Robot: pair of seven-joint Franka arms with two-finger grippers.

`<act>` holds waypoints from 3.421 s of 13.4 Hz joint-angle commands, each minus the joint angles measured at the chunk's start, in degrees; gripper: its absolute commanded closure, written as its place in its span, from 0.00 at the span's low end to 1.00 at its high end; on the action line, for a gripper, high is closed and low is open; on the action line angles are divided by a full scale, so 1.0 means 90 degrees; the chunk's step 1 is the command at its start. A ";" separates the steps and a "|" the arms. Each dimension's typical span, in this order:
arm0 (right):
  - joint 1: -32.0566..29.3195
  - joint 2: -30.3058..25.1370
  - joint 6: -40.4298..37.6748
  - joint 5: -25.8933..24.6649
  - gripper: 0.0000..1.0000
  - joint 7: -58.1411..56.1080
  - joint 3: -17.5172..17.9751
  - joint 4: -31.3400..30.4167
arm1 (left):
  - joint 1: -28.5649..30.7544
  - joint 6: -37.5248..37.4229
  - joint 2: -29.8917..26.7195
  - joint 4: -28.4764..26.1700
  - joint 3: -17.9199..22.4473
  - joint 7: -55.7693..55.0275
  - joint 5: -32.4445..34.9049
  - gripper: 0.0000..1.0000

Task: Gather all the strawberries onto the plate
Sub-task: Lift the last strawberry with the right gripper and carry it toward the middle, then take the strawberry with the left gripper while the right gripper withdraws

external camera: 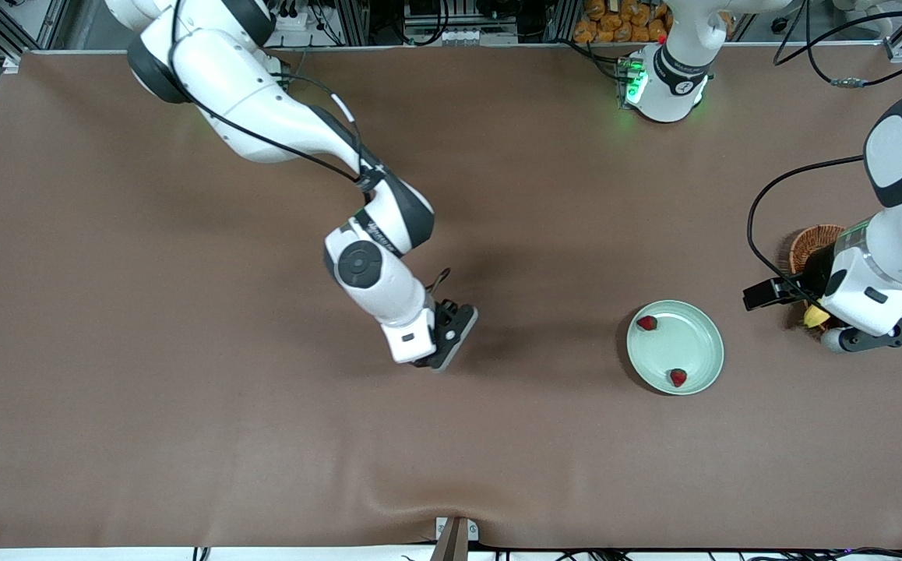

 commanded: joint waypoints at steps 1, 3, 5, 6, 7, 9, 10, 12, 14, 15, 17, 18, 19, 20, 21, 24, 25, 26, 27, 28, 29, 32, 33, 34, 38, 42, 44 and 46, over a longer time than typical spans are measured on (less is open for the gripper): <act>0.0165 0.0332 0.0377 -0.0119 1.00 0.0173 -0.0019 0.0112 | -0.0018 -0.0058 -0.0265 -0.0393 -0.0034 -0.0059 -0.0097 0.00; 0.0311 0.0470 0.0418 -0.0119 1.00 0.0193 -0.0019 0.0122 | -0.0086 0.0019 -0.0246 -0.0598 -0.0140 -0.0069 -0.0087 0.00; 0.0400 0.0470 0.0408 -0.0129 0.16 0.0493 -0.0058 0.0122 | -0.0193 0.0496 0.0094 -0.0657 -0.0267 -0.0069 -0.0077 0.00; 0.0449 0.0451 0.0418 -0.0158 0.00 0.0602 -0.0068 0.0074 | -0.0290 0.0711 0.0241 -0.0658 -0.0297 -0.0069 -0.0077 0.00; 0.0507 0.0402 0.0408 -0.0139 0.00 0.0651 -0.0077 0.0073 | -0.0475 0.0917 0.0378 -0.0648 -0.0307 -0.0098 -0.0087 0.00; 0.0498 0.0149 0.0330 -0.0129 0.00 0.0769 -0.0194 0.0073 | -0.0895 0.1326 0.0680 -0.0619 -0.0307 -0.0389 -0.0087 0.00; 0.0440 0.0022 0.0272 -0.0129 0.00 0.0769 -0.0233 0.0073 | -0.1090 0.1609 0.0885 -0.0609 -0.0307 -0.0681 -0.0087 0.00; 0.0255 -0.0377 -0.0088 -0.0119 0.00 0.0769 -0.0399 0.0005 | -0.1433 0.2292 0.1286 -0.0580 -0.0307 -0.1403 -0.0106 0.00; -0.0067 -0.0749 -0.0625 -0.0110 0.00 0.0769 -0.0400 0.0005 | -0.1832 0.2724 0.1628 -0.0560 -0.0307 -0.2427 -0.0291 0.00; -0.0184 -0.0992 -0.0830 -0.0110 0.00 0.0769 -0.0458 -0.0043 | -0.2076 0.2957 0.1832 -0.0425 -0.0307 -0.3109 -0.0340 0.00; -0.0437 -0.1510 -0.1328 -0.0100 0.00 0.0750 -0.0712 -0.0287 | -0.2564 0.3465 0.2369 -0.0113 -0.0278 -0.4573 -0.0292 0.00; -0.0720 -0.1831 -0.1582 -0.0100 0.00 0.0740 -0.0712 -0.0520 | -0.2741 0.3699 0.2603 0.0053 -0.0278 -0.5083 -0.0282 0.00; -0.0916 -0.2221 -0.1700 -0.0100 0.00 0.0749 -0.0761 -0.0832 | -0.2868 0.3953 0.2799 0.0142 -0.0259 -0.5504 -0.0282 0.00; -0.1092 -0.2612 -0.1779 -0.0100 0.00 0.0749 -0.0906 -0.1173 | -0.2995 0.4255 0.2936 0.0201 -0.0249 -0.5914 -0.0282 0.00; -0.1181 -0.2993 -0.1896 -0.0100 0.00 0.0749 -0.1101 -0.1457 | -0.3016 0.4384 0.2986 0.0211 -0.0249 -0.6257 -0.0302 0.00; -0.1366 -0.3844 -0.3073 -0.0032 0.00 0.0769 -0.1824 -0.1626 | -0.3308 0.4424 0.3152 0.0221 -0.0229 -0.6884 -0.0272 0.11; -0.1599 -0.4127 -0.3542 -0.0022 0.00 0.0769 -0.1845 -0.1636 | -0.3328 0.4637 0.3240 0.0240 -0.0229 -0.7137 -0.0272 0.14; -0.1834 -0.4371 -0.3982 -0.0012 0.00 0.0846 -0.1845 -0.1636 | -0.3425 0.4852 0.3308 0.0241 -0.0229 -0.7439 -0.0272 0.15; -0.2000 -0.4548 -0.4335 -0.0012 0.00 0.1108 -0.1835 -0.1636 | -0.3503 0.4893 0.3377 0.0250 -0.0219 -0.7539 -0.0272 0.15; -0.2147 -0.4675 -0.4628 -0.0012 0.00 0.1352 -0.1835 -0.1626 | -0.3601 0.4913 0.3445 0.0250 -0.0161 -0.7549 -0.0272 0.18; -0.2235 -0.4831 -0.4873 -0.0012 0.00 0.1597 -0.1845 -0.1626 | -0.3708 0.4961 0.3504 0.0260 -0.0074 -0.7549 -0.0272 0.20; -0.2450 -0.5407 -0.5752 -0.0012 0.00 0.2407 -0.1835 -0.1636 | -0.3807 0.5108 0.3660 0.0299 0.0005 -0.7569 -0.0282 0.24; -0.2471 -0.5563 -0.6006 -0.0012 0.00 0.2632 -0.1835 -0.1616 | -0.3826 0.5108 0.3670 0.0319 0.0005 -0.7559 -0.0282 0.25; -0.2480 -0.5662 -0.6143 -0.0012 0.00 0.2837 -0.1845 -0.1616 | -0.3865 0.5108 0.3680 0.0319 -0.0004 -0.7540 -0.0282 0.26; -0.3066 -0.5848 -0.6603 0.0378 0.00 0.3015 -0.1806 -0.1626 | -0.3905 0.5098 0.3768 0.0309 -0.0005 -0.7491 -0.0272 0.33; -0.3086 -0.5897 -0.6721 0.0321 0.00 0.3084 -0.1806 -0.1636 | -0.3983 0.5089 0.3768 0.0290 -0.0014 -0.7452 -0.0156 0.40; -0.3086 -0.5897 -0.6702 0.0213 0.00 0.2996 -0.1835 -0.1636 | -0.3992 0.5069 0.3768 0.0290 -0.0014 -0.7452 -0.0106 0.44; -0.3086 -0.5887 -0.6711 0.0028 0.00 0.2966 -0.1835 -0.1636 | -0.3992 0.5079 0.3778 0.0290 -0.0024 -0.7432 -0.0106 0.51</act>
